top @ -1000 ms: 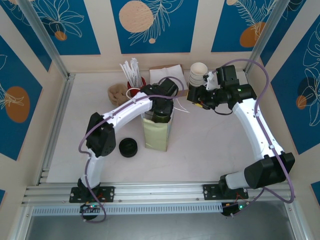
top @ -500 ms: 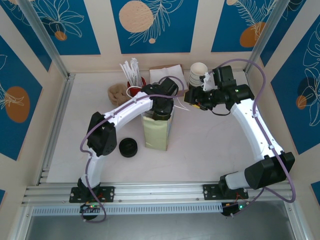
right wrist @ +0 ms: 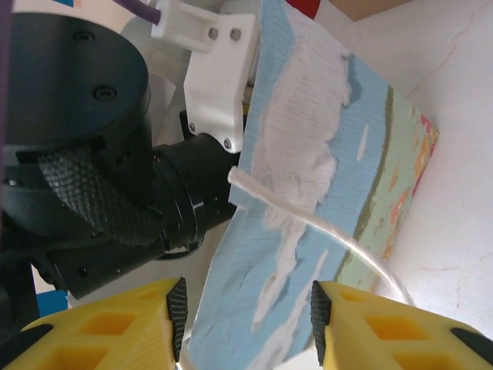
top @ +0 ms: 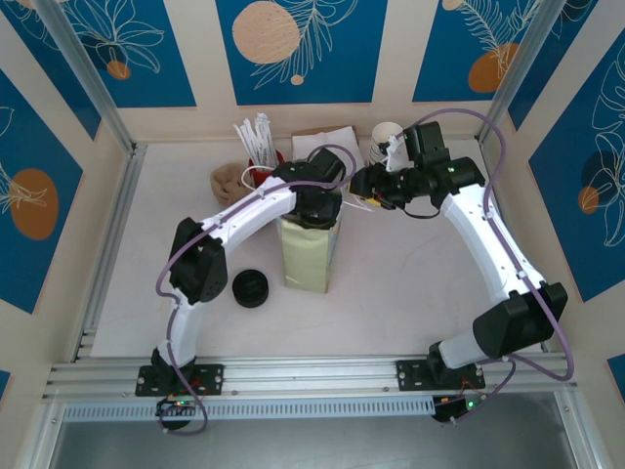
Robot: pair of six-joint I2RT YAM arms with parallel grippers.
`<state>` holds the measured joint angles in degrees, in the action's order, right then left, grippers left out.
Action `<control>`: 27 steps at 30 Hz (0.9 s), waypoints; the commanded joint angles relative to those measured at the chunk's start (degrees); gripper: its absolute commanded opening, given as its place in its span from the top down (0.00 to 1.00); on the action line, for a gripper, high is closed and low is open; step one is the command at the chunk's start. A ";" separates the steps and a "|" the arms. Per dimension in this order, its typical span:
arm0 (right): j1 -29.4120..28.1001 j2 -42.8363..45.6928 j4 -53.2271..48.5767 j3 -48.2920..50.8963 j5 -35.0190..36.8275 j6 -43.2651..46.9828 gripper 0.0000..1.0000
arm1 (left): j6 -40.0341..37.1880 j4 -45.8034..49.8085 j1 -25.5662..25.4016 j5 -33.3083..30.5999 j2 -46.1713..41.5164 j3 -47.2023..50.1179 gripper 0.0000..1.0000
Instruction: Pack the takeout coffee
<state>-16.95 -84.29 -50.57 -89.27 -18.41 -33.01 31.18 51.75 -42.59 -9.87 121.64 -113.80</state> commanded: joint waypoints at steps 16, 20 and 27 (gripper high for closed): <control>-1.55 -10.63 -5.63 -11.11 3.46 2.33 0.47 | 2.53 4.74 0.59 2.60 -1.29 -3.88 0.07; -1.57 -12.22 -9.01 -12.65 5.28 3.87 0.64 | 2.82 5.42 0.58 2.57 -2.58 -4.36 0.05; -1.74 -12.36 -11.81 -13.59 8.70 5.53 0.77 | 3.19 6.90 0.62 2.97 -4.38 -4.73 0.03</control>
<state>-18.41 -96.47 -58.59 -100.77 -12.32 -28.88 33.12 55.99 -42.02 -7.44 120.75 -116.16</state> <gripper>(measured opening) 0.243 0.963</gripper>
